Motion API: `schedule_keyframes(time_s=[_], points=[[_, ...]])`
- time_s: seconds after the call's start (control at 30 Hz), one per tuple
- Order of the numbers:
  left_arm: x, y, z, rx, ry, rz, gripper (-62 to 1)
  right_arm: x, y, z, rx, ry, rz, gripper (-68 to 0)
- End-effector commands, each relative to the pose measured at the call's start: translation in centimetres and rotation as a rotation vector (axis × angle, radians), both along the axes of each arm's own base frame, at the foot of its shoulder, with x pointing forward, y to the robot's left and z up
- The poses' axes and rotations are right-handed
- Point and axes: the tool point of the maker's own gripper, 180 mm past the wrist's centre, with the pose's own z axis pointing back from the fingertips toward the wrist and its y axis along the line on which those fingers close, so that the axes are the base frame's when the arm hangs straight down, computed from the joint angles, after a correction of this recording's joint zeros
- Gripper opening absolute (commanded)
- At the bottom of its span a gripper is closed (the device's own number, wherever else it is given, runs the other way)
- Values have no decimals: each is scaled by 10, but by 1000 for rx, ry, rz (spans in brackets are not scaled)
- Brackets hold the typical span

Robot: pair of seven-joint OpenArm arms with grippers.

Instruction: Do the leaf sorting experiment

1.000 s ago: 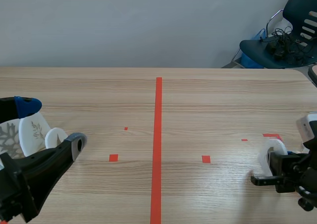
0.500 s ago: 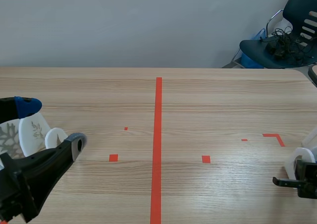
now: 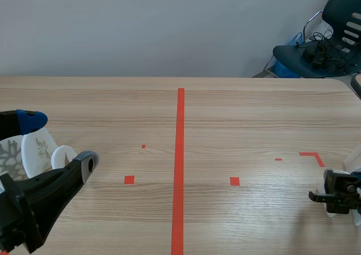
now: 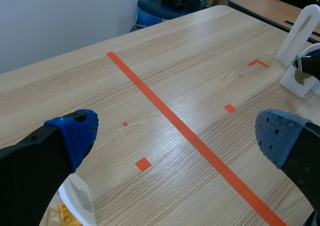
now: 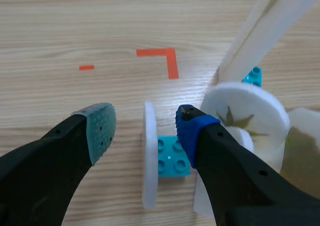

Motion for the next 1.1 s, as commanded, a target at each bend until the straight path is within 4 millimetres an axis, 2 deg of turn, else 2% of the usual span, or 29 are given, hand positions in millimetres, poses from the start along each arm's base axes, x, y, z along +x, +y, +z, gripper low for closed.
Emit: schedule_keyframes(time_s=[0.0, 0.13, 0.27, 0.4, 0.43, 0.5, 0.57, 0.67, 0.77, 0.87, 0.97, 1.07], points=[[1, -4, 8, -24, -22, -8, 14, 16, -2, 30, -29, -76, 15, -399], [1, -4, 8, -24, -22, -8, 14, 26, 3, 60, -51, -120, 37, -399], [1, -4, 8, -24, -22, -8, 14, 36, 18, 94, -74, -156, 87, -399], [1, -4, 8, -24, -22, -8, 14, 41, 48, 131, -104, -198, 248, -397], [1, -4, 8, -24, -22, -8, 14, 42, 57, 140, -107, -212, 296, -383], [0, -5, 8, -26, -20, -15, 14, 41, 73, 155, -108, -229, 384, -314], [0, -5, 8, -26, -20, -15, 14, 39, 82, 164, -94, -236, 438, -200], [0, -5, 8, -26, -20, -15, 14, 35, 93, 165, -61, -228, 501, 3], [0, -5, 8, -25, -20, -15, 14, 24, 107, 151, -34, -183, 557, 4], [0, -5, 8, -26, -20, -15, 14, 7, 129, 137, -9, -133, 636, 4], [0, -5, 8, -26, -20, -15, 14, -9, 151, 135, 11, -109, 703, 4], [0, -5, 8, -26, -20, -15, 14, -21, 162, 137, 26, -100, 731, 4]])
